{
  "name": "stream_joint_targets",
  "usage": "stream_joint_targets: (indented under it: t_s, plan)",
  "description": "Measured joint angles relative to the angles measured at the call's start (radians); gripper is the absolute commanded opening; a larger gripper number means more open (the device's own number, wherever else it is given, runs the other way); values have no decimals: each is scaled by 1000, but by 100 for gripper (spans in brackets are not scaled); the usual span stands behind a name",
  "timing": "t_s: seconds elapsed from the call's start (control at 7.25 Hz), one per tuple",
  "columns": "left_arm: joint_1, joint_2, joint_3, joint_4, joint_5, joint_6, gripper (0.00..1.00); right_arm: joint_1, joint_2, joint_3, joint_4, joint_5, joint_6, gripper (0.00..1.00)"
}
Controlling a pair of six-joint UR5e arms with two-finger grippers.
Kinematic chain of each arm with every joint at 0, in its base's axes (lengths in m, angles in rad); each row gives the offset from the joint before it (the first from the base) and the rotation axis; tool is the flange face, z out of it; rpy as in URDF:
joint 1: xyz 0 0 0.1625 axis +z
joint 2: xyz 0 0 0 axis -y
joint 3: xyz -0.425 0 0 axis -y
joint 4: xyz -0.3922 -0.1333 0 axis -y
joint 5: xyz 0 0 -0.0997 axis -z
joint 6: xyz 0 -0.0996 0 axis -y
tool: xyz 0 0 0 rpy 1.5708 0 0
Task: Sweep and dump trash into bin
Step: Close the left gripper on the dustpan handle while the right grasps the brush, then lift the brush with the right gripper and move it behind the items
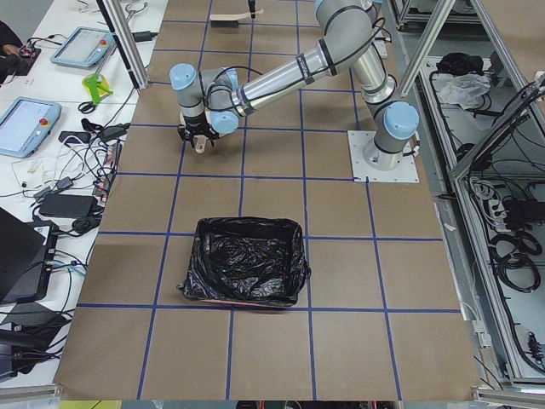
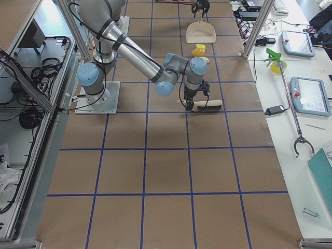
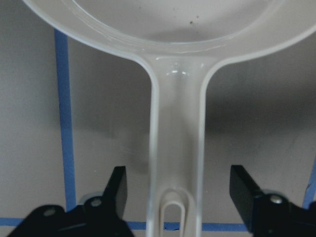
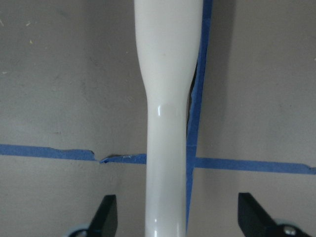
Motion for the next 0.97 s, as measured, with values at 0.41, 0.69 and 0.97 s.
stream_joint_targets:
  t_s: [0.41,0.69,0.97]
  plan:
    - [-6,-3,18,-3,11,-4,3,0,3,-3,-1,7,8,29]
    - [-9,-4,22,-4,12,-3,3,0,3,-7,-2,6,9,0]
    - [-13,-4,24,-4,13,-1,3,1,1,-25,8,3,7,0]
